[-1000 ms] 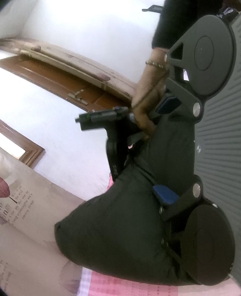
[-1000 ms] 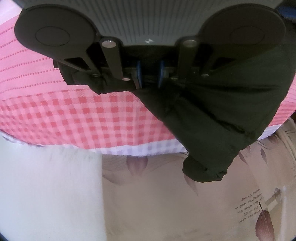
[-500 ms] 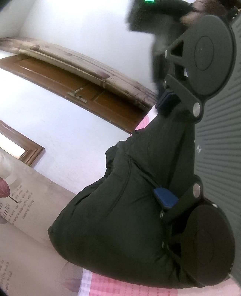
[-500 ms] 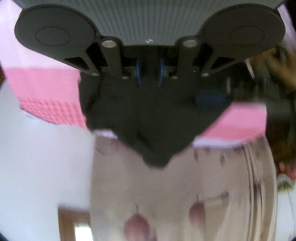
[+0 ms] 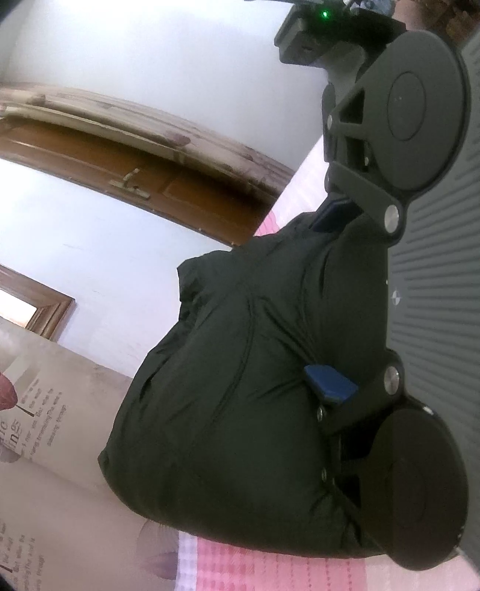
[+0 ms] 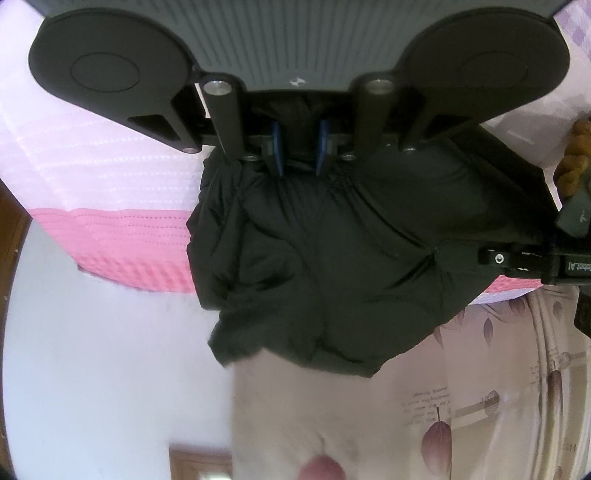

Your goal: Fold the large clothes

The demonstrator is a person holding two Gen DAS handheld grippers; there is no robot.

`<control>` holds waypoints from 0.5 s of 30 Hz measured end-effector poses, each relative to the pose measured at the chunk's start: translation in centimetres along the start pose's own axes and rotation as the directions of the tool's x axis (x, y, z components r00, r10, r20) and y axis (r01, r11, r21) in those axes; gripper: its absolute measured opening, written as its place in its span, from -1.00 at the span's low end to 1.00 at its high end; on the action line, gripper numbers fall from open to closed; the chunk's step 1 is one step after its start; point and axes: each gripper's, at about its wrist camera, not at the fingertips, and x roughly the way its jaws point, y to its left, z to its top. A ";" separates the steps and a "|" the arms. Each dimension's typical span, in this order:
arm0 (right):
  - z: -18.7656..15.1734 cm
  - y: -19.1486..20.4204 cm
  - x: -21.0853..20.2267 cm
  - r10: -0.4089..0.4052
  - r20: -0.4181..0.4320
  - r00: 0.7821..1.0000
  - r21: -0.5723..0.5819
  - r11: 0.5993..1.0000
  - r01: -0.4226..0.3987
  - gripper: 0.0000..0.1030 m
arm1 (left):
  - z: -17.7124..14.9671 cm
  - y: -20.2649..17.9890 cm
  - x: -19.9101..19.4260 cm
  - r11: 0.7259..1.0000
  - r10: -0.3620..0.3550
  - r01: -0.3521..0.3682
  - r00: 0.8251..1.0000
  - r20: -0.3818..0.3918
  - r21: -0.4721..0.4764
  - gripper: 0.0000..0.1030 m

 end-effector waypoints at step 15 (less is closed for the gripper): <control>1.0 2.1 1.8 -0.005 0.018 1.000 0.010 1.000 0.005 -0.69 | 0.3 -1.4 0.5 0.994 0.085 -0.081 0.995 -0.054 0.078 0.54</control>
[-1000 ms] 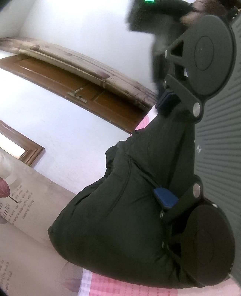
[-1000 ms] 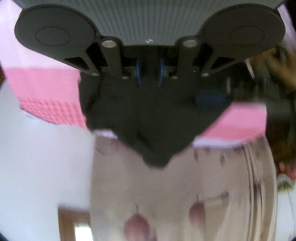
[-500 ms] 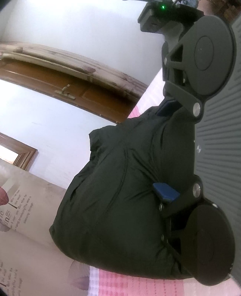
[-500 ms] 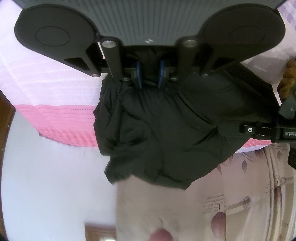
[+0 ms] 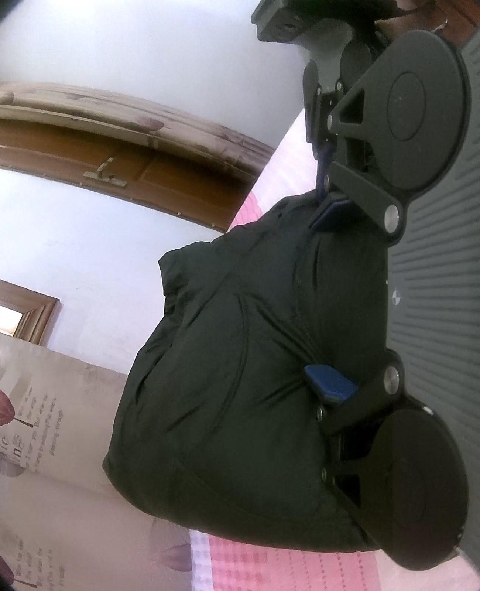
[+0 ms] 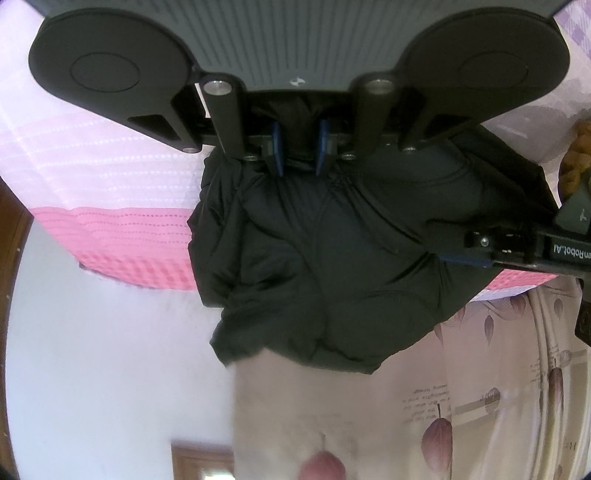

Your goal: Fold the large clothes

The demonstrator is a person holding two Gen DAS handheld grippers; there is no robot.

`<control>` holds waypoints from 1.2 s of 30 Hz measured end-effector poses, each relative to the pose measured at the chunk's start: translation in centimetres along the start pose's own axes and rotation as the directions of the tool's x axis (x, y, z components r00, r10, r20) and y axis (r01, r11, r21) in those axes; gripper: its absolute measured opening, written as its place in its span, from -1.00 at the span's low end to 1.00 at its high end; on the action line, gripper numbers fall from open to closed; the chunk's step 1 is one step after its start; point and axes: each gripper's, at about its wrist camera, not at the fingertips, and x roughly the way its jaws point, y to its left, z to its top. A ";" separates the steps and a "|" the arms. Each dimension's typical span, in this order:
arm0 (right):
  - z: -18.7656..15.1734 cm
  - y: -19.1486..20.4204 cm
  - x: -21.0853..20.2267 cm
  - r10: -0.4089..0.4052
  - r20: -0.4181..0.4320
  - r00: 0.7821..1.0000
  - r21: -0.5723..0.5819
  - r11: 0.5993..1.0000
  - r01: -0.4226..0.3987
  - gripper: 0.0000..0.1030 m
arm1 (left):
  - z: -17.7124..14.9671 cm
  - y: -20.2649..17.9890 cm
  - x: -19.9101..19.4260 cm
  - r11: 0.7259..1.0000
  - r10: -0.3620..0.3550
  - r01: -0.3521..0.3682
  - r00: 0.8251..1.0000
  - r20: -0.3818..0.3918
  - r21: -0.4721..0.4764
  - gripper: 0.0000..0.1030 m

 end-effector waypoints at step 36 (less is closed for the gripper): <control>12.5 -1.8 16.1 -0.078 -0.242 0.967 -0.025 0.997 0.074 -0.68 | 0.0 -1.8 0.4 0.996 0.048 -0.046 0.999 -0.024 0.081 0.67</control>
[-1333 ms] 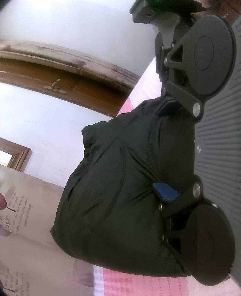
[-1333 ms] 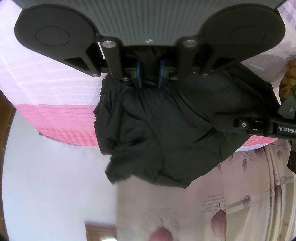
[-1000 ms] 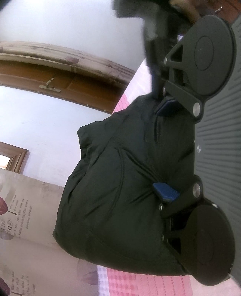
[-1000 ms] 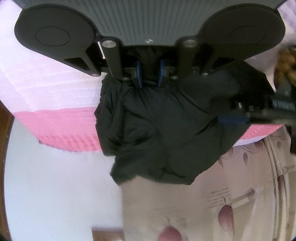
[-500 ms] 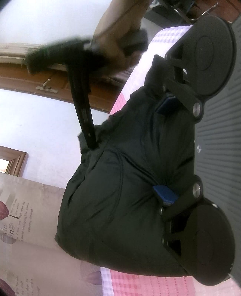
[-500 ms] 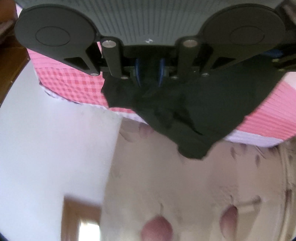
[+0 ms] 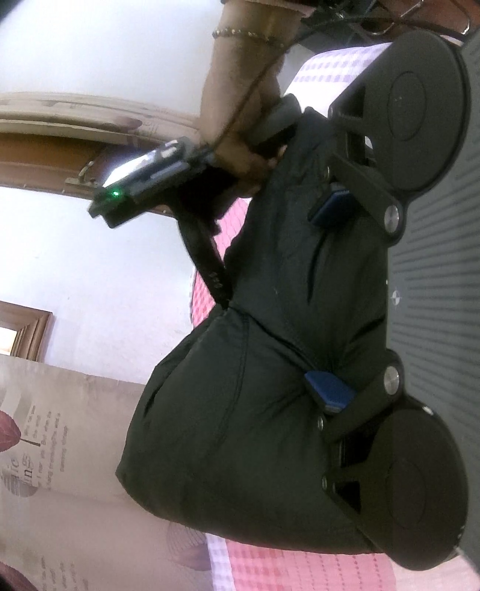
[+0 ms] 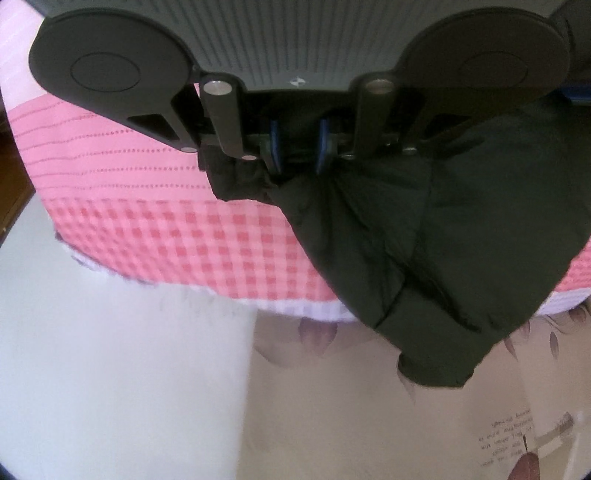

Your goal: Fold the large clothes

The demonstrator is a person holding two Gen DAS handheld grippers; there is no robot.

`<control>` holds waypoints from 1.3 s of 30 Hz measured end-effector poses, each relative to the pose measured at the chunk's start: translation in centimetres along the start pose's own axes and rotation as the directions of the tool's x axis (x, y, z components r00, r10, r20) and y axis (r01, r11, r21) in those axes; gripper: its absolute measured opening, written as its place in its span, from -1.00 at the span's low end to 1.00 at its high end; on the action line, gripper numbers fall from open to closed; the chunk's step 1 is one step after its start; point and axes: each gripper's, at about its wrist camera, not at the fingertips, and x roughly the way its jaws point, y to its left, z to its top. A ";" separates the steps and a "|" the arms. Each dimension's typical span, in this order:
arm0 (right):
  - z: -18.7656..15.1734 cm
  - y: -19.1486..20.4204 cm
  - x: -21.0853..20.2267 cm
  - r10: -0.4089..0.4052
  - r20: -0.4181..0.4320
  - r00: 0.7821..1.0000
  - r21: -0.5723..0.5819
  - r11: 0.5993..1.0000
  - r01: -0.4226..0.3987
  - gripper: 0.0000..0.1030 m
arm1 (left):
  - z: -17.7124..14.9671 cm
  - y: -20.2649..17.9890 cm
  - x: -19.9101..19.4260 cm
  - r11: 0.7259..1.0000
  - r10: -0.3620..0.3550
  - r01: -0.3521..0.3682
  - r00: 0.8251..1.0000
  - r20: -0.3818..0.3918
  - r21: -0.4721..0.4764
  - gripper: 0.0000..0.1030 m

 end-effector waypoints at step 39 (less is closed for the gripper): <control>-16.1 -0.6 -13.6 0.086 0.164 0.983 0.071 0.993 -0.099 -0.62 | -2.0 1.2 -2.3 0.997 -0.002 0.013 0.989 0.147 -0.072 0.77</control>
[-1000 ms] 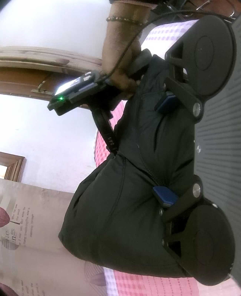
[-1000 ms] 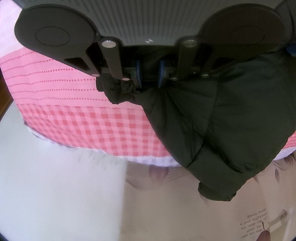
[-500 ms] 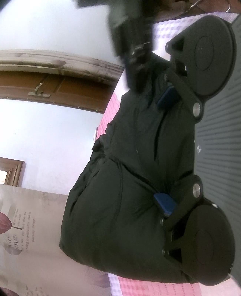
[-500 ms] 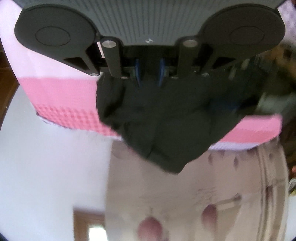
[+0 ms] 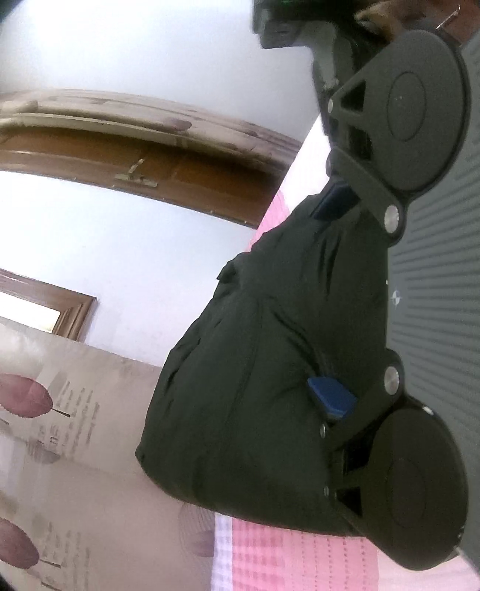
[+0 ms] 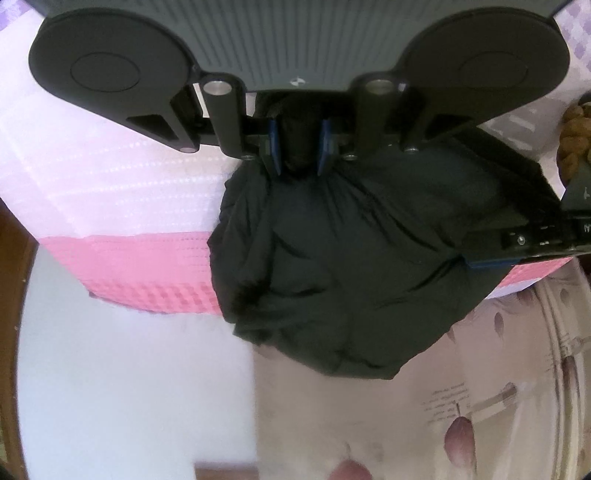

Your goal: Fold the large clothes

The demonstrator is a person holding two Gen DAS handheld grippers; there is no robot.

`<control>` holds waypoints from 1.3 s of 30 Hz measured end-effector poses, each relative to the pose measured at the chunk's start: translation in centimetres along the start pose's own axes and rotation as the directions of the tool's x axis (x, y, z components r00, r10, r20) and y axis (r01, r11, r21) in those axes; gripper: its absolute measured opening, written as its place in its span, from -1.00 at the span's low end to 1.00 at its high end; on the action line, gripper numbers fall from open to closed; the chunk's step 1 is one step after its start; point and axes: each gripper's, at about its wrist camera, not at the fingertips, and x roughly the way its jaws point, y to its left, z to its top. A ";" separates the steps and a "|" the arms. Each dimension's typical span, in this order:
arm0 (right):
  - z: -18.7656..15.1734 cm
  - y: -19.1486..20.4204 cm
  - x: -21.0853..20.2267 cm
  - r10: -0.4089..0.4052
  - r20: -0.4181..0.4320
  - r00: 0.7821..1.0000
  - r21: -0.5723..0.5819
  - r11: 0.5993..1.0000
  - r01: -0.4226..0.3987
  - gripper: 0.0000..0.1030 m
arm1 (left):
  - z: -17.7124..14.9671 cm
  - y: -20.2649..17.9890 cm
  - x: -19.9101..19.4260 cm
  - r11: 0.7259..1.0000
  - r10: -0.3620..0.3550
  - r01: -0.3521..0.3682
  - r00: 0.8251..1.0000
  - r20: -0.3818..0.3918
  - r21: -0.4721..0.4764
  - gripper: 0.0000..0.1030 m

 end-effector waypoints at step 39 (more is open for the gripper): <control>18.6 5.6 22.2 0.183 -0.218 0.959 -0.098 0.973 -0.208 -0.62 | -0.2 0.1 0.1 0.998 -0.061 0.060 0.997 -0.055 -0.014 0.91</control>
